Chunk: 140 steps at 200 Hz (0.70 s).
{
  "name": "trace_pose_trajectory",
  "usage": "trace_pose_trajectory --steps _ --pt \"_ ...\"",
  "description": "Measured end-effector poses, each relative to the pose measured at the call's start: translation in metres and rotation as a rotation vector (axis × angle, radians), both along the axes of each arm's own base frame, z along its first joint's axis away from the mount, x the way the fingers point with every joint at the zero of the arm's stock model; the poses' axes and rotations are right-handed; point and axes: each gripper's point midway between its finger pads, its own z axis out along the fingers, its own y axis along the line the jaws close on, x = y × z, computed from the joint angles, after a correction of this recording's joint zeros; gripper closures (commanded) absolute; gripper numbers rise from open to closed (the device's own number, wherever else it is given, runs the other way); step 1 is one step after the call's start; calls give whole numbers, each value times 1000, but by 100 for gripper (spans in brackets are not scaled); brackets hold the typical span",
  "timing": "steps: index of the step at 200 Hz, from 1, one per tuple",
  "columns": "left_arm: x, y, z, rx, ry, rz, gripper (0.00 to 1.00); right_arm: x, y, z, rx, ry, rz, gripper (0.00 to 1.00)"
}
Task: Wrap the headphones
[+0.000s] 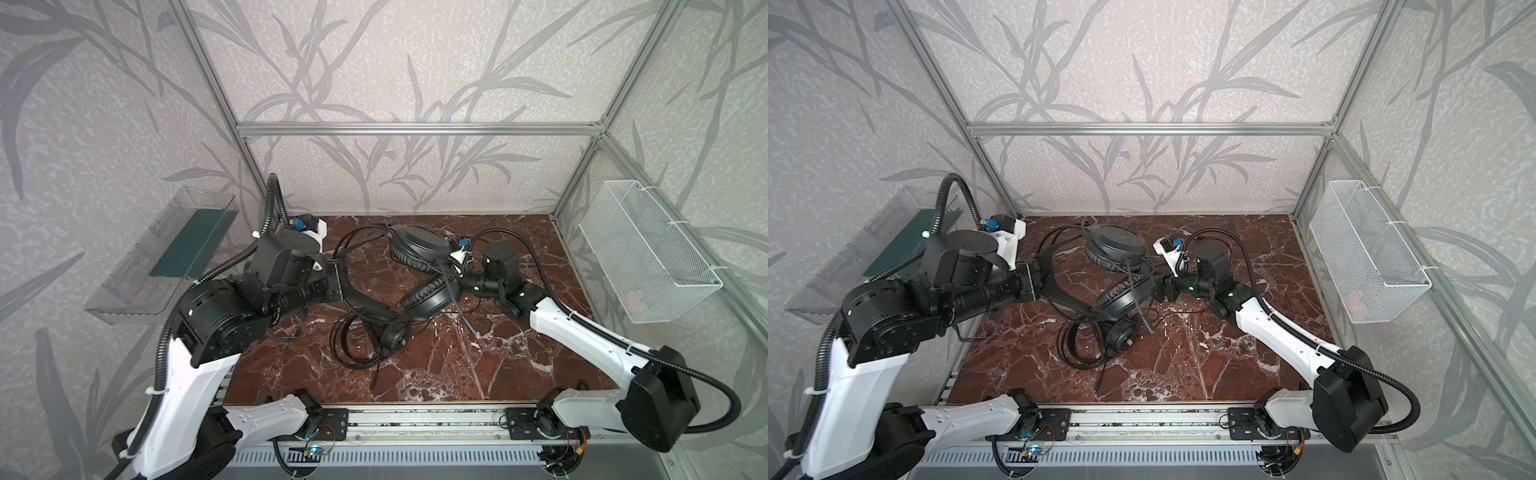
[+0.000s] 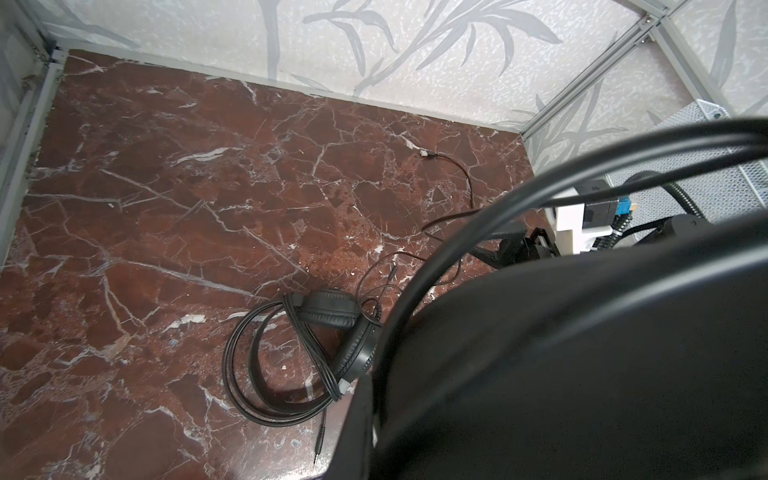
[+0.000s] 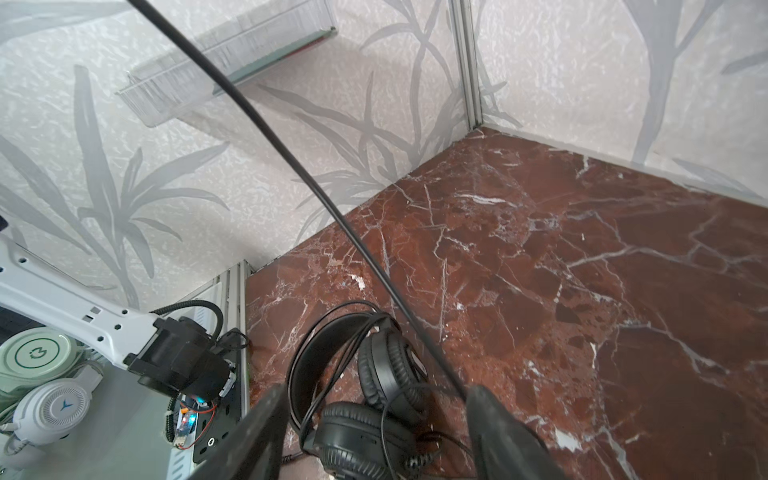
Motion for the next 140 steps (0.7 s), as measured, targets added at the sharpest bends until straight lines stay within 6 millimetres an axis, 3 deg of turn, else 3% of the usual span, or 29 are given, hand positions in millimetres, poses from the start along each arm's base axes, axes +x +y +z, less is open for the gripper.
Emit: trace_pose_trajectory --steps 61,110,140 --pt "-1 5 2 27 31 14 100 8 -19 -49 -52 8 -135 24" --pt "3 6 -2 39 55 21 100 26 -22 -55 -50 -46 -205 26" --pt "4 7 -2 36 62 29 100 38 -20 -71 -78 -55 -230 31"
